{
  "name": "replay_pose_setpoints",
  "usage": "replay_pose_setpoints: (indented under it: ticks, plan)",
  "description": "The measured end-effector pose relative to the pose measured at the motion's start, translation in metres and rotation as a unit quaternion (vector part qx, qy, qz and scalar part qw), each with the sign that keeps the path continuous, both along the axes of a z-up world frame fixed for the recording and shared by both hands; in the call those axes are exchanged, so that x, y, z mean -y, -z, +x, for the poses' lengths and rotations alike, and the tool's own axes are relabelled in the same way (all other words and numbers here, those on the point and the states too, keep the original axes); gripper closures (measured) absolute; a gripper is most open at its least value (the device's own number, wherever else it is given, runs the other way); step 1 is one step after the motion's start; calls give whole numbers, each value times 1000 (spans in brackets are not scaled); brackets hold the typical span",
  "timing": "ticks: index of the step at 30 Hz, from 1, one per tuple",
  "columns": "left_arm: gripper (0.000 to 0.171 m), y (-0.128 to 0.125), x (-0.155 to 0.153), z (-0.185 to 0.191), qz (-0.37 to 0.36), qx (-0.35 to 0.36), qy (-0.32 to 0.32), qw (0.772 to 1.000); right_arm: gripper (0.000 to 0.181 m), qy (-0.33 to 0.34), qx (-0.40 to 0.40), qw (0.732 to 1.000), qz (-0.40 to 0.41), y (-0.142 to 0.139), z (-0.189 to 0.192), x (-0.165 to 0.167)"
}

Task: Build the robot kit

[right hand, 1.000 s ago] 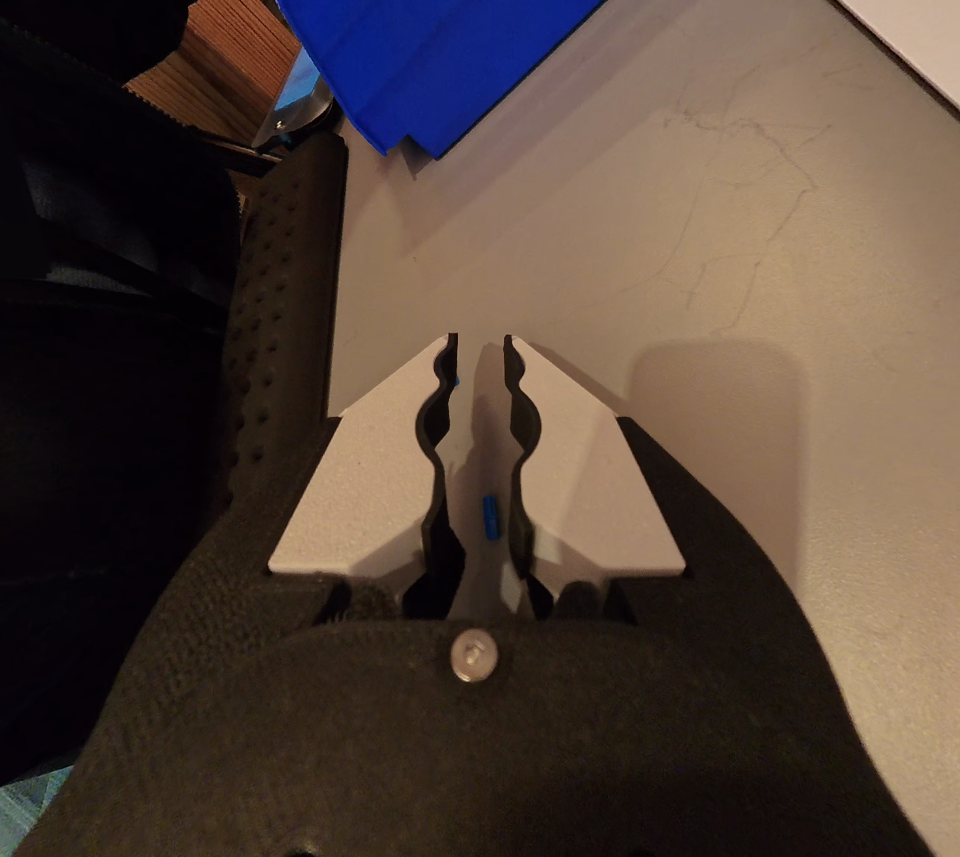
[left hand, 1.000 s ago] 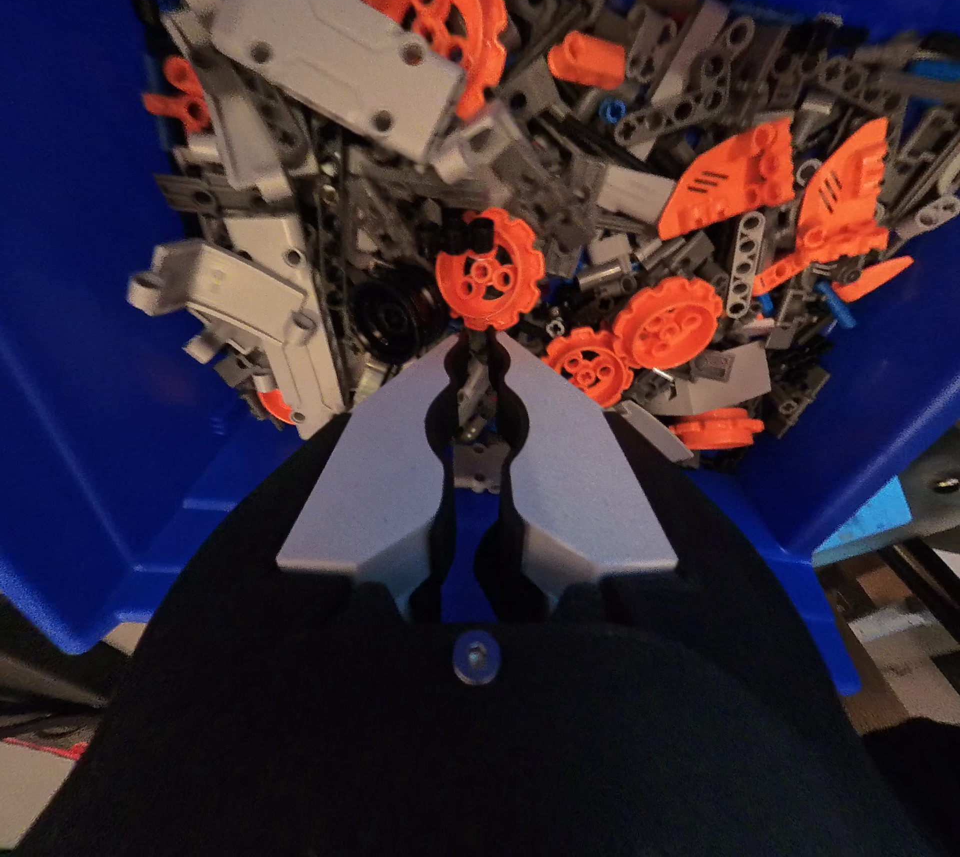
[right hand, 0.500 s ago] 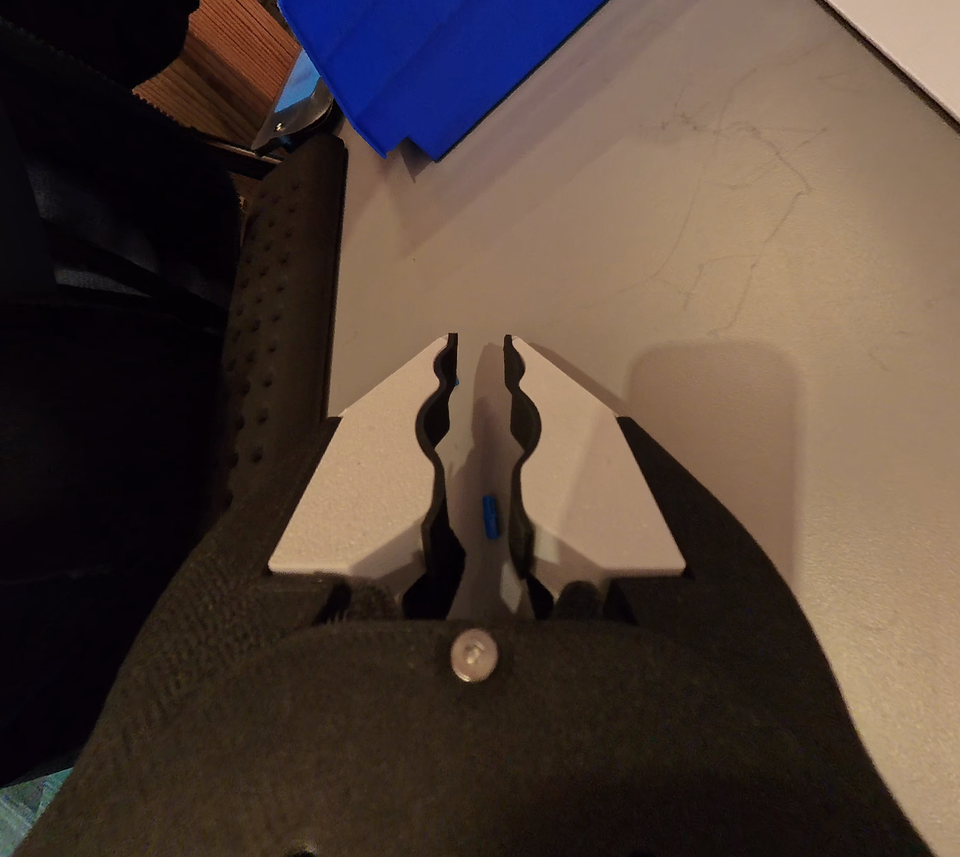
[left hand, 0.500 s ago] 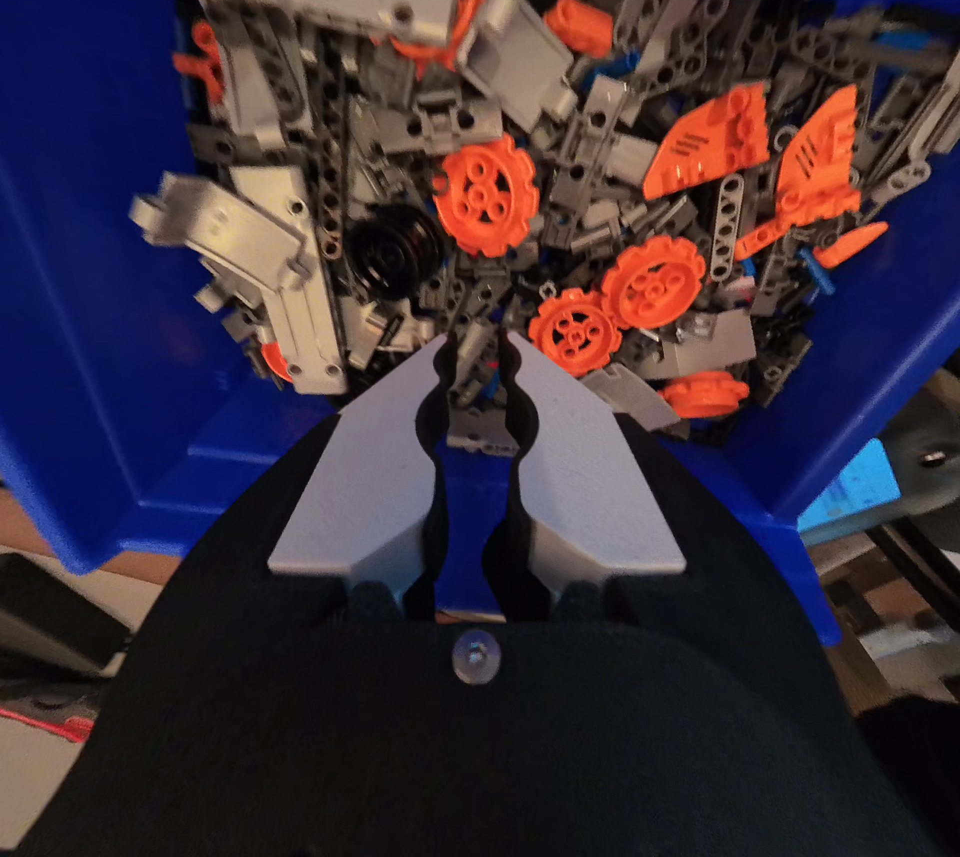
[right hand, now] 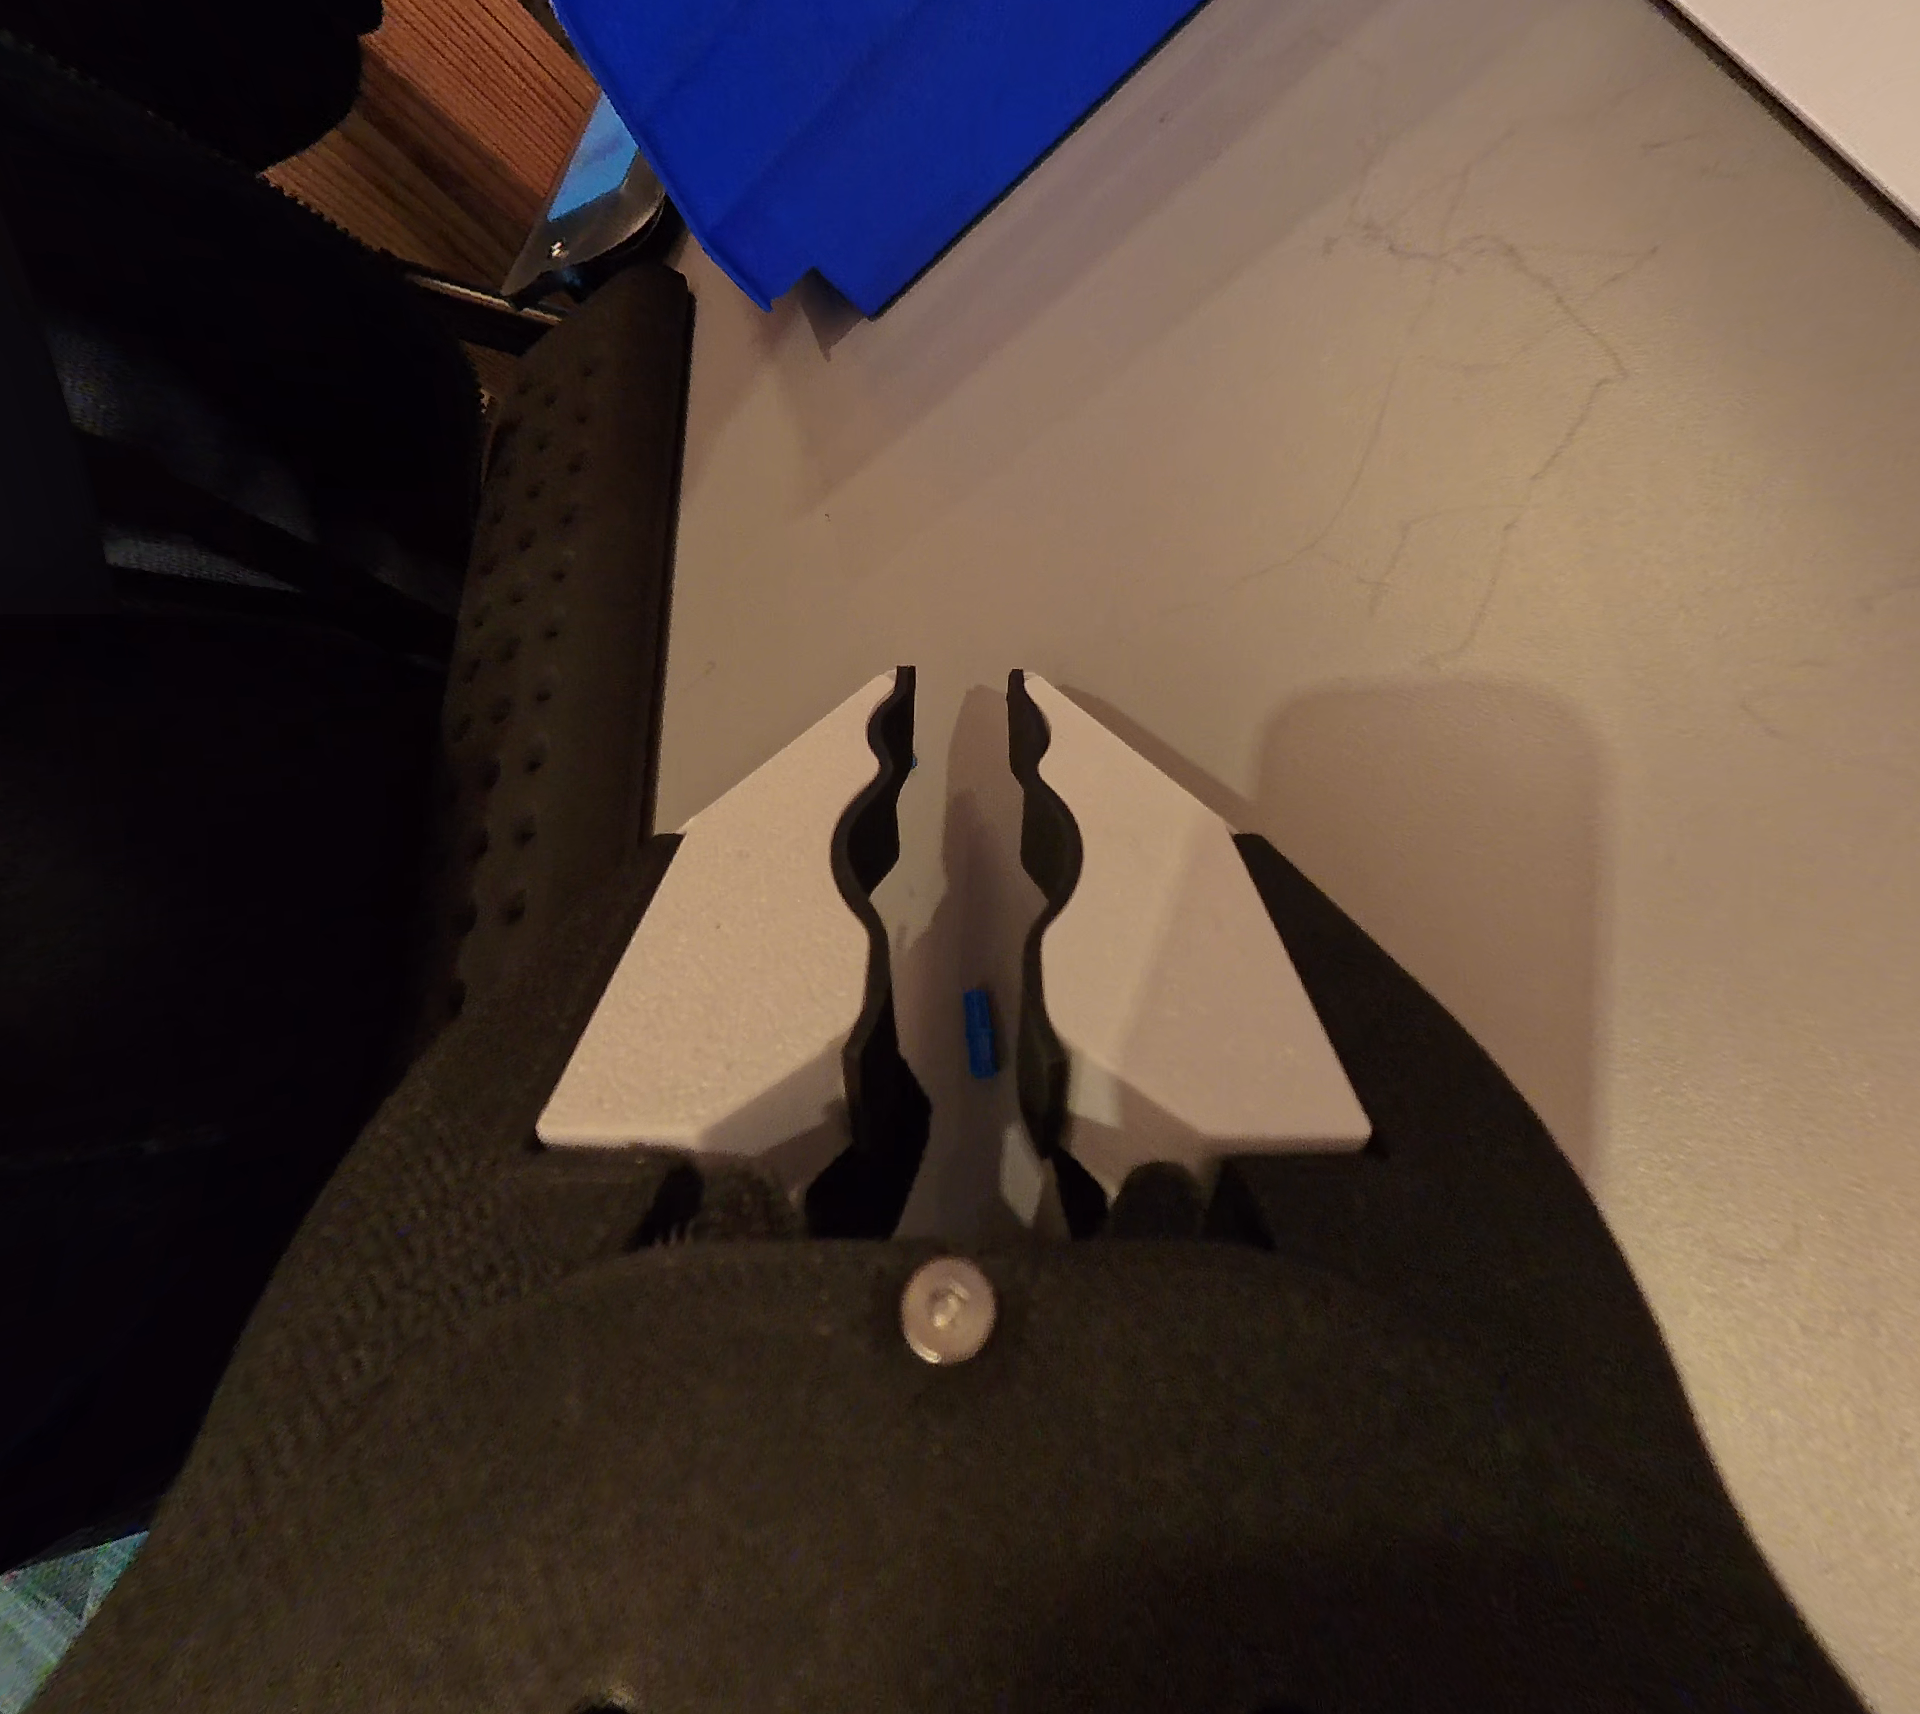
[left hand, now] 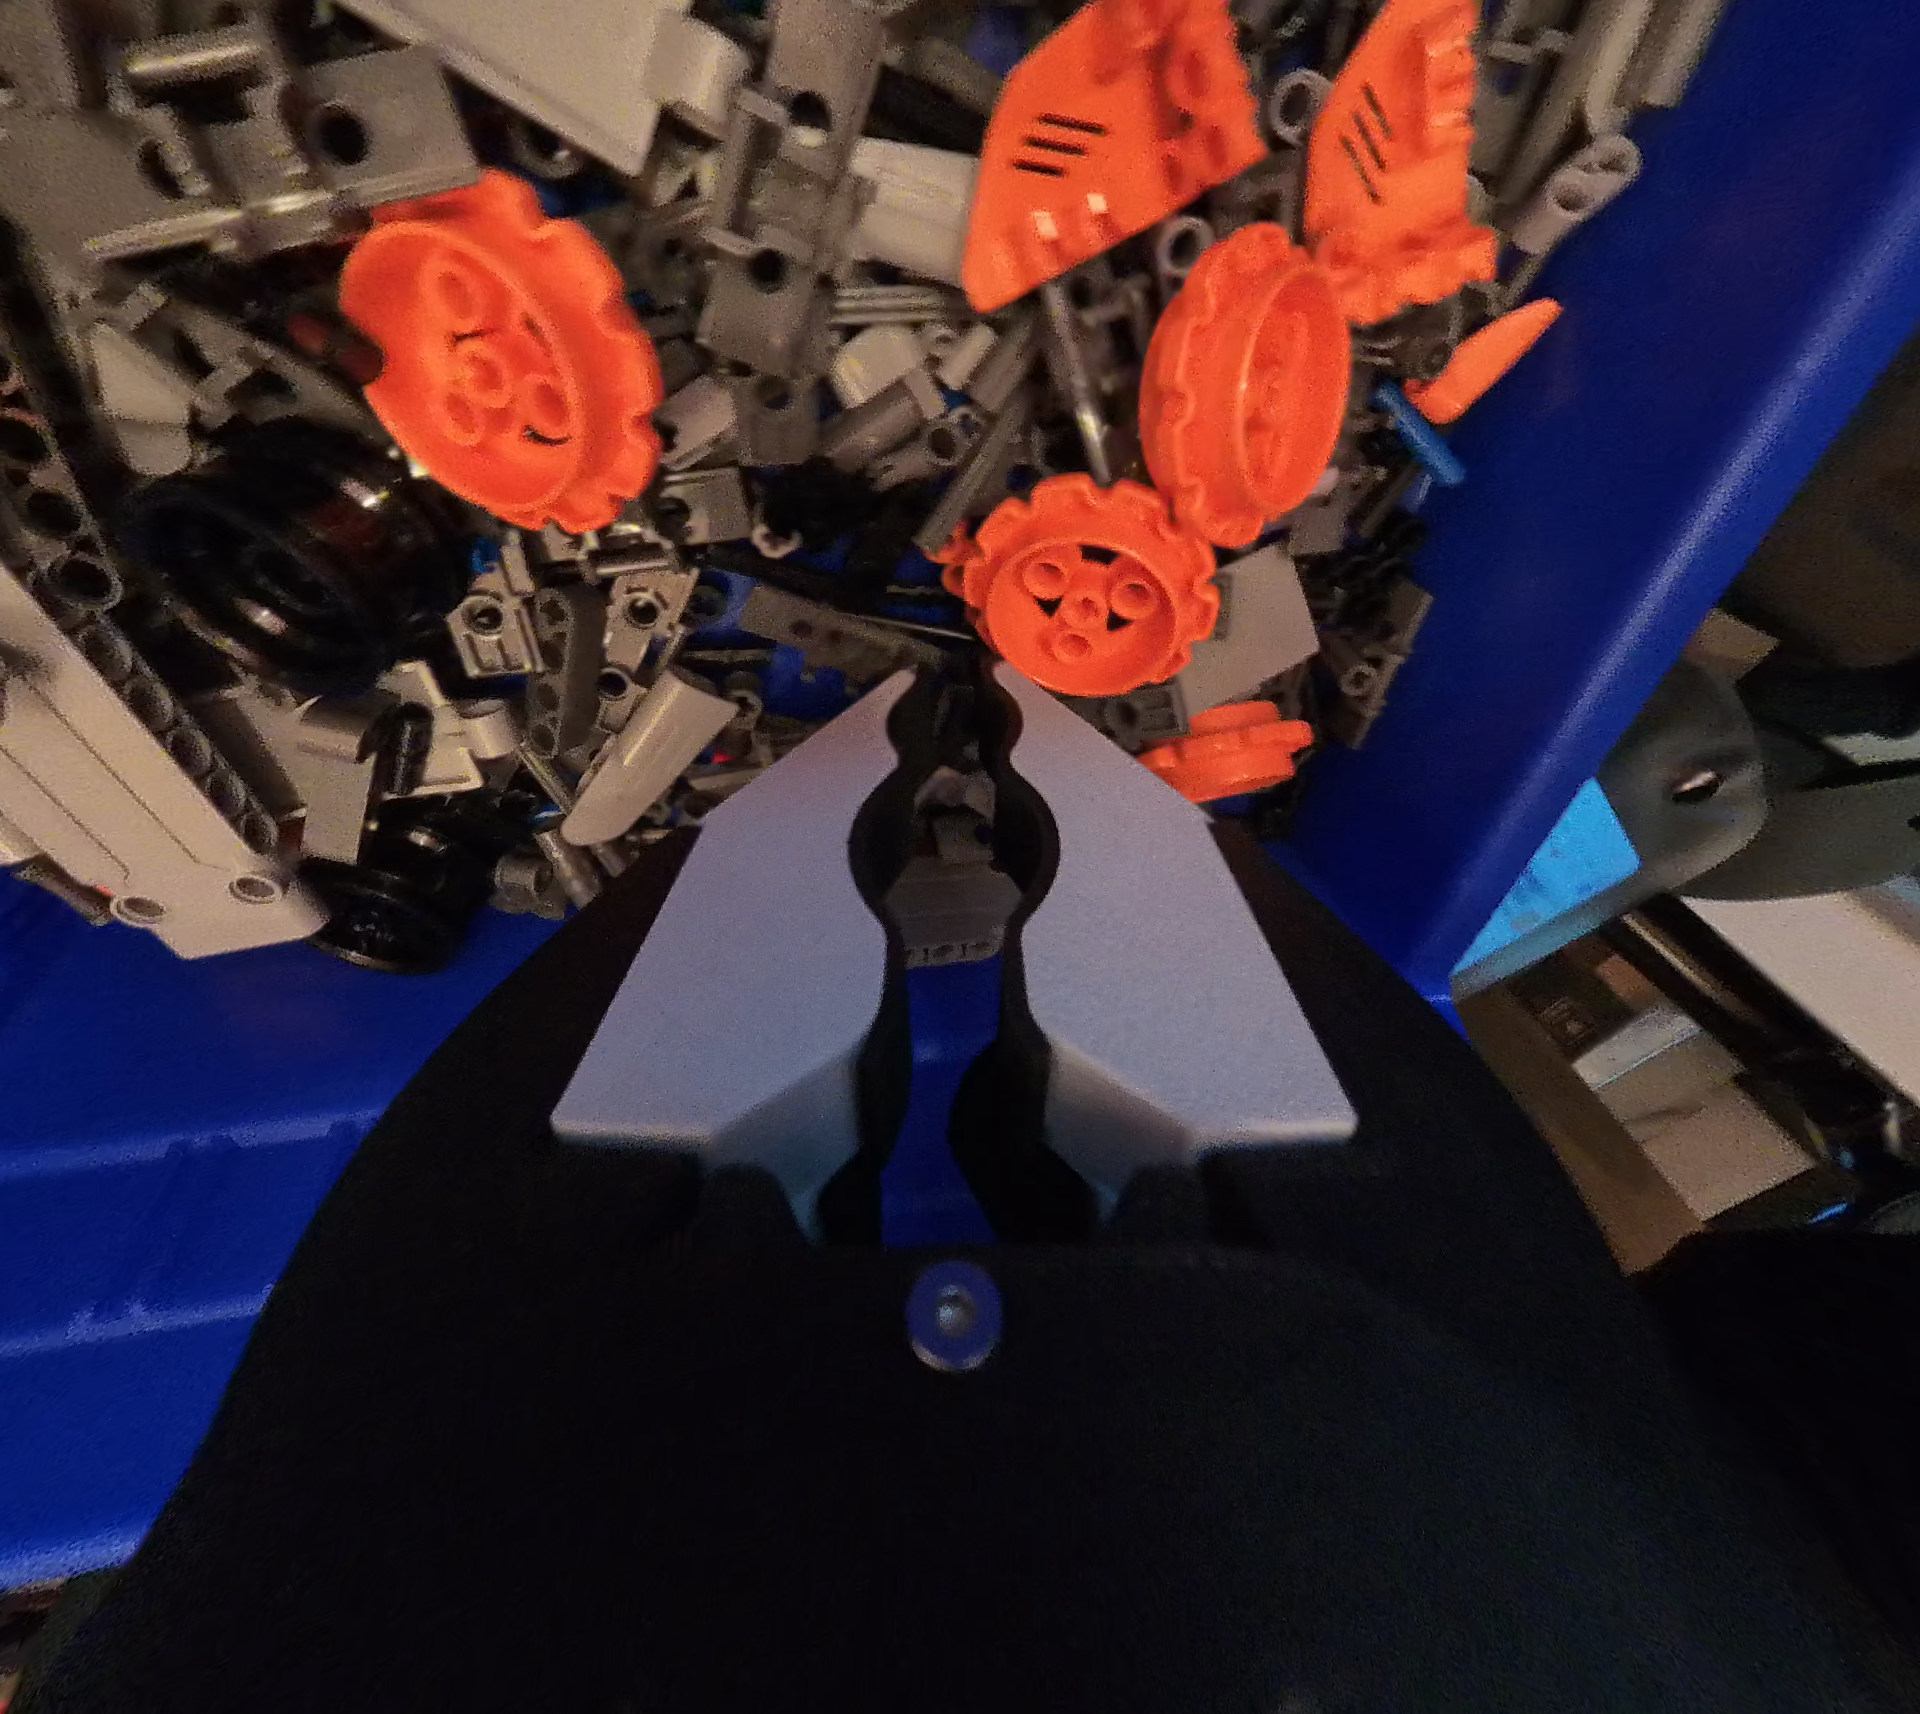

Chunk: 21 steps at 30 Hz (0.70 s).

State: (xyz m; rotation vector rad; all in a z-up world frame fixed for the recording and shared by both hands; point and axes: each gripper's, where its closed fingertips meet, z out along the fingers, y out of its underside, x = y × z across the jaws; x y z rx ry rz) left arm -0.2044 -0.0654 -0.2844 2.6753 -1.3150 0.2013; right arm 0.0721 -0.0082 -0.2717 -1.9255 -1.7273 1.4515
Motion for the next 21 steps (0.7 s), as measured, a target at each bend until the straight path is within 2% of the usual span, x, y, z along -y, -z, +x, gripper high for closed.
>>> replay_pose_setpoints:
  ticks: [3, 11, 16, 21]
  plan:
    - [163, -11, -5, -2, 24, 2, -2, 1000, 166, 1, -1, 1000, 1, -1, 0, 0]
    - [160, -45, -40, -35, 126, -14, -69, 989, 166, 1, -1, 1000, 1, -1, 0, 0]
    - [162, -44, -51, -54, 156, -55, -70, 984, 166, 1, 0, 1000, 1, 0, 0, -1]
    - [158, -28, -45, -48, 126, -66, -50, 989, 165, 2, 1, 1000, 1, 0, 0, -1]
